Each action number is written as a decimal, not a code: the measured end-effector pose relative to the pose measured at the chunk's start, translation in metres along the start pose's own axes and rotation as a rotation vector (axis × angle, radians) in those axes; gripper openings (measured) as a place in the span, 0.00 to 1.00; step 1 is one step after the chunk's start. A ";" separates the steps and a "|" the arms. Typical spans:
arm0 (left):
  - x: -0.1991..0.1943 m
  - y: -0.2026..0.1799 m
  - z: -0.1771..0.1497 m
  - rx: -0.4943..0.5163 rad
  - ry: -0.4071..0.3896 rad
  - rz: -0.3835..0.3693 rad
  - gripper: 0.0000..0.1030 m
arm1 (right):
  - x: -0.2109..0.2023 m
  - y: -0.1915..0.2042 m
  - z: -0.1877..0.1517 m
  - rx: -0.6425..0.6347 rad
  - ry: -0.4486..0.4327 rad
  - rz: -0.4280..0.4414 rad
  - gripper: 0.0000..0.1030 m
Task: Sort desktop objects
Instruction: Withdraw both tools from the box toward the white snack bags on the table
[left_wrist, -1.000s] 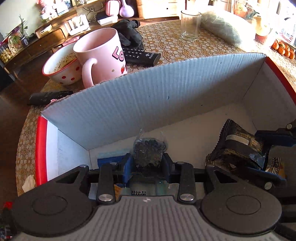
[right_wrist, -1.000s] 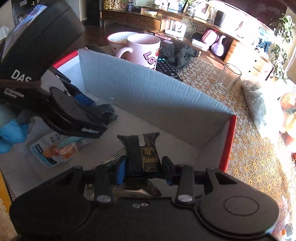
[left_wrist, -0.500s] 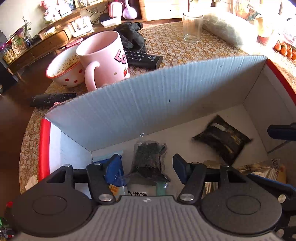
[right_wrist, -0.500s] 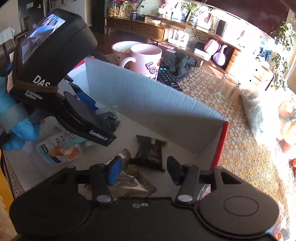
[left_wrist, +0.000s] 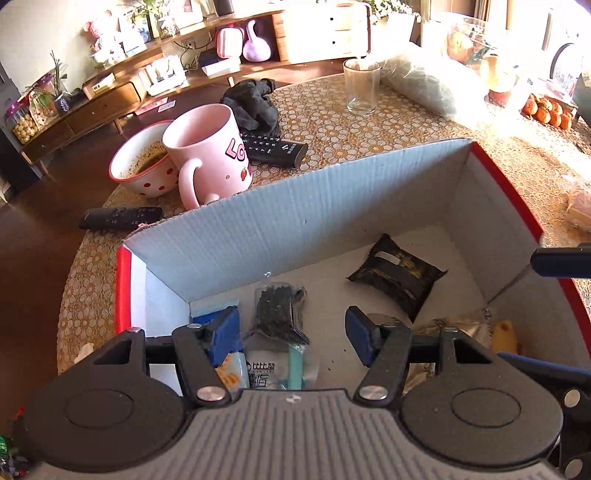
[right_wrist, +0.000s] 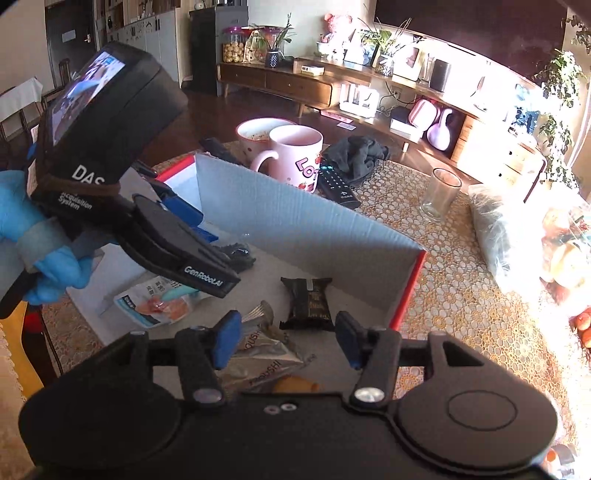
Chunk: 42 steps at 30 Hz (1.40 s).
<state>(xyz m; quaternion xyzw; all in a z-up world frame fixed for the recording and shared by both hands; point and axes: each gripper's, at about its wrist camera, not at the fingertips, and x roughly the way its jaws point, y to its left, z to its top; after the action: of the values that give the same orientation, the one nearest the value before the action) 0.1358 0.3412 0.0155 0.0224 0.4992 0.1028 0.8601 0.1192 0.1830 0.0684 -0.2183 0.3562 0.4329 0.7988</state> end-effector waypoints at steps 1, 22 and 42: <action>-0.004 -0.001 -0.001 -0.001 -0.005 -0.001 0.61 | -0.005 -0.001 -0.002 0.002 -0.005 0.000 0.59; -0.086 -0.036 -0.044 -0.007 -0.087 -0.010 0.79 | -0.067 -0.005 -0.038 0.037 -0.072 0.044 0.63; -0.128 -0.086 -0.101 -0.049 -0.149 -0.022 0.96 | -0.126 -0.010 -0.091 0.068 -0.169 0.092 0.78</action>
<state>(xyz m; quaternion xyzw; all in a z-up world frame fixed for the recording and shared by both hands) 0.0008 0.2252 0.0618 0.0033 0.4313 0.1037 0.8962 0.0466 0.0502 0.1053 -0.1370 0.3117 0.4737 0.8122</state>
